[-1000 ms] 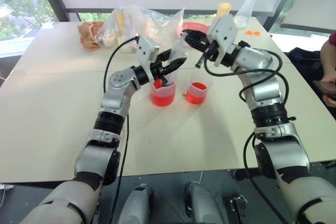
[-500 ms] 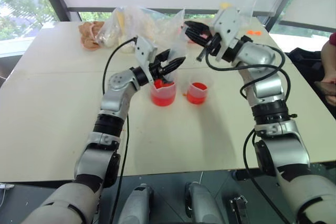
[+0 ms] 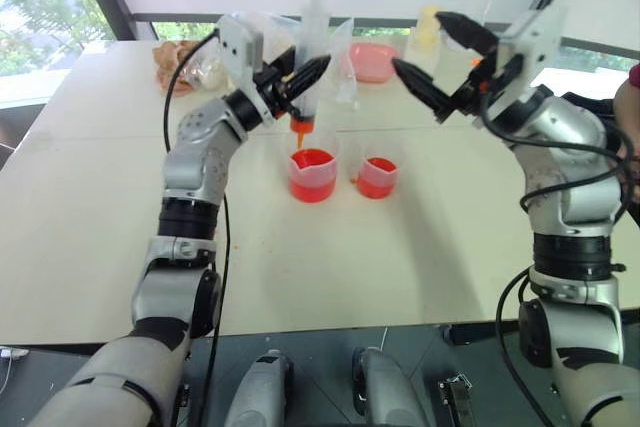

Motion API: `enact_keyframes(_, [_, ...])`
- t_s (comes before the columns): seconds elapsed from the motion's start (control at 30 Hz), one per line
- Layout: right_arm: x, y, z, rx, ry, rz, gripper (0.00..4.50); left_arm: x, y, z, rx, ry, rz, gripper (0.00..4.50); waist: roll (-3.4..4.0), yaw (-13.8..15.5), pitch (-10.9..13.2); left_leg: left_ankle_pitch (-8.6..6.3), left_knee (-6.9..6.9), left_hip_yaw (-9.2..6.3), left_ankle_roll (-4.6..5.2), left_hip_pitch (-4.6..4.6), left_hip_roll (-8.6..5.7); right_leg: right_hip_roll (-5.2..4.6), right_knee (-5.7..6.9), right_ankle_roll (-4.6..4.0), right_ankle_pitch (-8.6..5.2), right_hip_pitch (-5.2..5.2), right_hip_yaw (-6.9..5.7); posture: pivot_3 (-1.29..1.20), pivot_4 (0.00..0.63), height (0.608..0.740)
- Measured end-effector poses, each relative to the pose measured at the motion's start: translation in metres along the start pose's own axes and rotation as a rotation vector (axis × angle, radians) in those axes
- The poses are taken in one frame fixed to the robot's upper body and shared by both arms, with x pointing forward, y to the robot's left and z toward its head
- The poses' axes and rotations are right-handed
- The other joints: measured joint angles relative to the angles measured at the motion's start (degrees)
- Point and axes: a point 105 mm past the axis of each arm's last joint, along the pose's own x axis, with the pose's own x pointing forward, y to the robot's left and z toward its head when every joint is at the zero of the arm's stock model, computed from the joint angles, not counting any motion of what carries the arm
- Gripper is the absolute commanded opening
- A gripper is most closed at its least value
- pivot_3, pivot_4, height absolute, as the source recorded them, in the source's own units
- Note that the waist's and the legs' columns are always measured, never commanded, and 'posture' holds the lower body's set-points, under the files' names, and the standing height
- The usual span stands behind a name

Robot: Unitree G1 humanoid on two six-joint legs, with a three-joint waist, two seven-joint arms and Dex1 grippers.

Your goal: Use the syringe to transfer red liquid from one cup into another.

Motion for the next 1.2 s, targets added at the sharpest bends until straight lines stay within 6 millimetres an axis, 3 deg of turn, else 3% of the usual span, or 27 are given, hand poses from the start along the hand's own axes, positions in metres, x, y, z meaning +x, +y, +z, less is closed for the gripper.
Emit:
enact_keyframes(0.1, [-0.014,-0.018,0.002,-0.046,0.035,-0.089,4.2,0.016,-0.008,0.019,-0.015,-0.061,-0.039,1.46,0.0,0.09,0.0,0.0,0.01,0.04,0.0,-0.02,-0.02,0.0,-0.02,0.0,0.0,0.0,0.0,0.0,0.15,0.74])
enact_keyframes(0.2, [-0.022,-0.042,0.001,-0.154,0.089,-0.193,4.2,0.04,-0.03,0.037,-0.039,-0.134,-0.126,1.46,0.0,0.21,0.0,-0.01,0.02,0.09,0.02,-0.01,-0.03,-0.01,-0.07,0.01,0.0,0.06,0.0,0.0,0.15,0.74])
enact_keyframes(0.27, [-0.025,-0.061,0.004,-0.26,0.118,-0.268,4.2,0.054,-0.045,0.035,-0.065,-0.155,-0.178,1.46,0.0,0.19,0.0,-0.02,0.01,0.1,0.03,0.01,-0.04,-0.01,-0.1,0.01,0.0,0.07,0.0,0.0,0.15,0.74])
enact_keyframes(0.33, [-0.023,-0.071,0.012,-0.35,0.115,-0.3,4.2,0.066,-0.061,0.017,-0.095,-0.132,-0.226,1.46,0.0,0.03,0.0,-0.02,-0.01,0.1,0.04,0.02,-0.03,0.0,-0.1,0.01,-0.01,0.07,0.0,0.0,0.15,0.74])
enact_keyframes(0.47, [-0.018,-0.067,0.014,-0.376,0.088,-0.284,4.2,0.077,-0.082,-0.025,-0.154,-0.051,-0.266,1.46,0.02,-0.51,0.01,-0.02,-0.04,0.14,0.06,0.06,0.01,0.02,-0.07,0.01,-0.01,0.05,0.01,0.0,0.15,0.74])
enact_keyframes(0.67, [-0.011,-0.059,0.014,-0.378,0.077,-0.259,4.2,0.073,-0.08,-0.051,-0.152,-0.004,-0.265,1.46,0.03,-0.07,0.01,-0.03,-0.03,0.13,0.08,0.03,0.01,0.02,-0.09,0.01,-0.01,0.05,0.01,0.0,0.15,0.74])
enact_keyframes(0.87, [-0.006,-0.047,0.02,-0.368,0.053,-0.211,4.2,0.071,-0.08,-0.056,-0.143,0.007,-0.278,1.46,0.03,0.17,0.01,-0.04,-0.01,0.12,0.09,-0.01,-0.02,0.0,-0.12,0.01,-0.01,0.05,0.01,0.0,0.15,0.74])
enact_keyframes(1.2, [-0.005,-0.037,0.007,-0.329,0.082,-0.155,4.2,0.069,-0.081,-0.059,-0.125,0.023,-0.293,1.46,0.03,-0.03,0.01,-0.04,-0.02,0.11,0.1,0.01,-0.01,0.01,-0.1,0.02,0.0,0.05,0.01,0.0,0.15,0.74])
